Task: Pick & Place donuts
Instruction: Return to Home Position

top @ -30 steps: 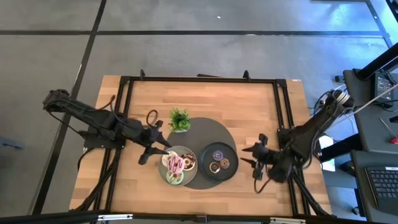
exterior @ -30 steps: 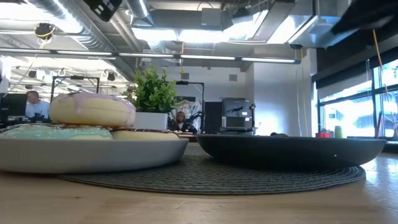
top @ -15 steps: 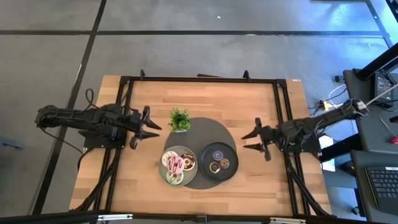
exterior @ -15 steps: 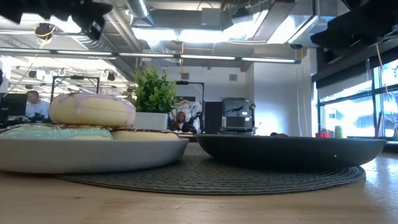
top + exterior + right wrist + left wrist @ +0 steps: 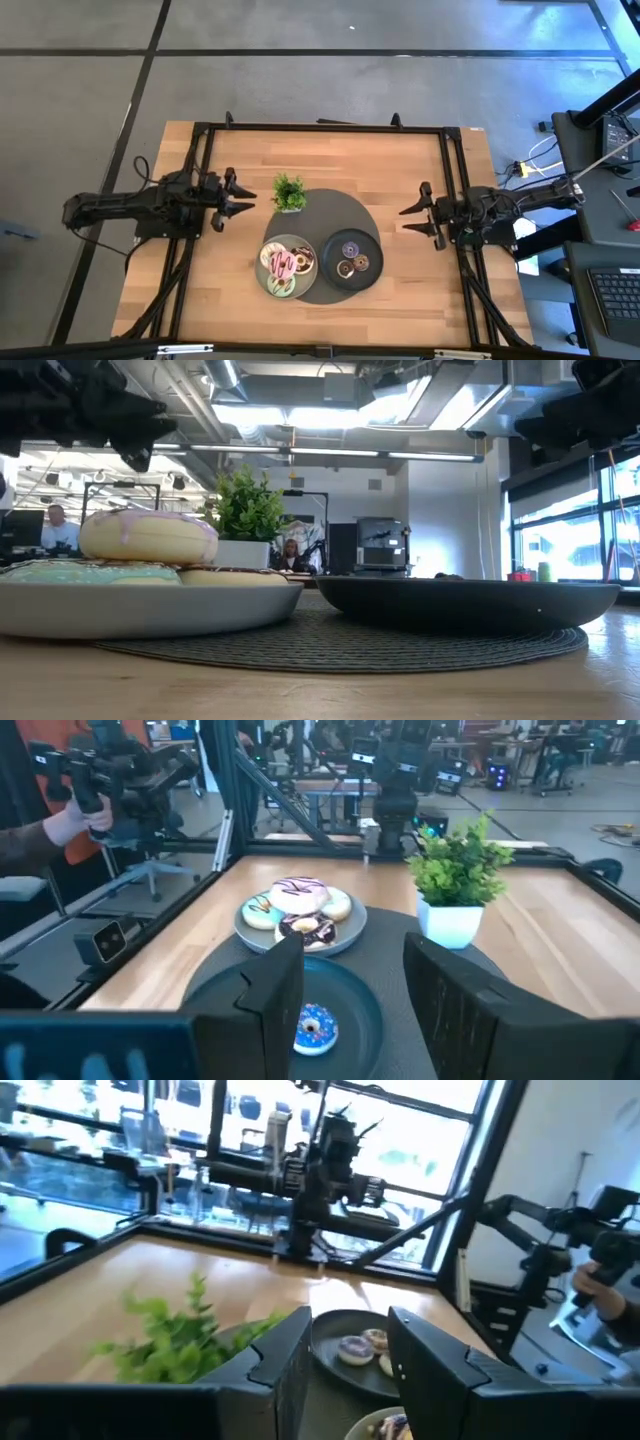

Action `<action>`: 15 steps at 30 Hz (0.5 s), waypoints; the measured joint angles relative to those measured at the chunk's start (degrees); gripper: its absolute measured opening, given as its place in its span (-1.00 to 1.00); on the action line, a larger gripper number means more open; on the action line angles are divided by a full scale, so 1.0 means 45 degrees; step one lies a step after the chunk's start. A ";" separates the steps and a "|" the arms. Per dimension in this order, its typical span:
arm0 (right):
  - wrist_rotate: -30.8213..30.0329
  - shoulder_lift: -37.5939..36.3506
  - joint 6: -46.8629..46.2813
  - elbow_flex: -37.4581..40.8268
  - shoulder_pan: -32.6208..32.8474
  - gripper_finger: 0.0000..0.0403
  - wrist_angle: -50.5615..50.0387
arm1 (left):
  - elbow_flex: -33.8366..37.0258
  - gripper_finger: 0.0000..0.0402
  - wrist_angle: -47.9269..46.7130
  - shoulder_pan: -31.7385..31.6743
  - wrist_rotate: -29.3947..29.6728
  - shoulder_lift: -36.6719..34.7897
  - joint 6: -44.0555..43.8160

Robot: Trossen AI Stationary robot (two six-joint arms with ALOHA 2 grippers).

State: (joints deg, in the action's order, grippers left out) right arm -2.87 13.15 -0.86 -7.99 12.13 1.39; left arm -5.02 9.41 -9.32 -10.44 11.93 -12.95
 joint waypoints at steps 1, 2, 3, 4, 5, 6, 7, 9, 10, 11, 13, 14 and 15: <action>0.0000 -0.0311 -0.0005 0.0026 -0.0043 -0.14 -0.0317 | 0.0150 -0.35 -0.0029 -0.0121 -0.0010 -0.0198 -0.0034; 0.0007 -0.0614 -0.0005 0.0029 -0.0078 -0.14 -0.0646 | 0.0271 -0.35 -0.0059 -0.0242 -0.0027 -0.0393 -0.0071; 0.0015 -0.0922 -0.0012 0.0029 -0.0097 -0.14 -0.0927 | 0.0349 -0.35 -0.0063 -0.0351 -0.0053 -0.0556 -0.0073; 0.0014 -0.1242 -0.0021 0.0029 -0.0099 -0.14 -0.1177 | 0.0408 -0.34 -0.0061 -0.0449 -0.0196 -0.0719 -0.0062; 0.0033 -0.1569 -0.0019 0.0029 -0.0096 -0.14 -0.1404 | 0.0414 -0.34 -0.0129 -0.0550 -0.0408 -0.0883 -0.0007; 0.0115 -0.1915 -0.0019 0.0029 -0.0096 -0.14 -0.1553 | 0.0414 -0.34 -0.0134 -0.0653 -0.0666 -0.1050 0.0012; 0.0300 -0.2266 -0.0015 0.0029 -0.0096 -0.14 -0.1677 | 0.0414 -0.35 -0.0162 -0.0768 -0.0918 -0.1265 0.0017; 0.0756 -0.2905 0.0017 0.0029 -0.0094 -0.14 -0.1926 | 0.0414 -0.36 -0.0227 -0.0994 -0.1109 -0.1709 0.0089; 0.0924 -0.2917 0.0091 -0.0002 -0.0091 -0.14 -0.1976 | 0.0414 -0.36 -0.0448 -0.1111 -0.1060 -0.1902 0.0116; 0.1001 -0.2908 0.0207 -0.0053 -0.0091 -0.14 -0.2142 | 0.0414 -0.36 -0.0754 -0.1223 -0.0940 -0.2086 0.0106; 0.1216 -0.2856 0.0328 -0.0062 -0.0091 -0.14 -0.2256 | 0.0416 -0.36 -0.1068 -0.1454 -0.0767 -0.2425 0.0045; 0.1236 -0.2881 0.0451 -0.0079 -0.0097 -0.14 -0.2259 | 0.0414 -0.36 -0.1171 -0.1555 -0.0704 -0.2572 0.0021; 0.1249 -0.2919 0.0600 -0.0078 -0.0100 -0.14 -0.2368 | 0.0415 -0.36 -0.1311 -0.1648 -0.0699 -0.2646 -0.0044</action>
State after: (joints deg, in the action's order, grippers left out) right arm 2.75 0.01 1.84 -8.34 11.68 -9.26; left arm -3.15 3.51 -16.73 -13.58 0.02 -13.15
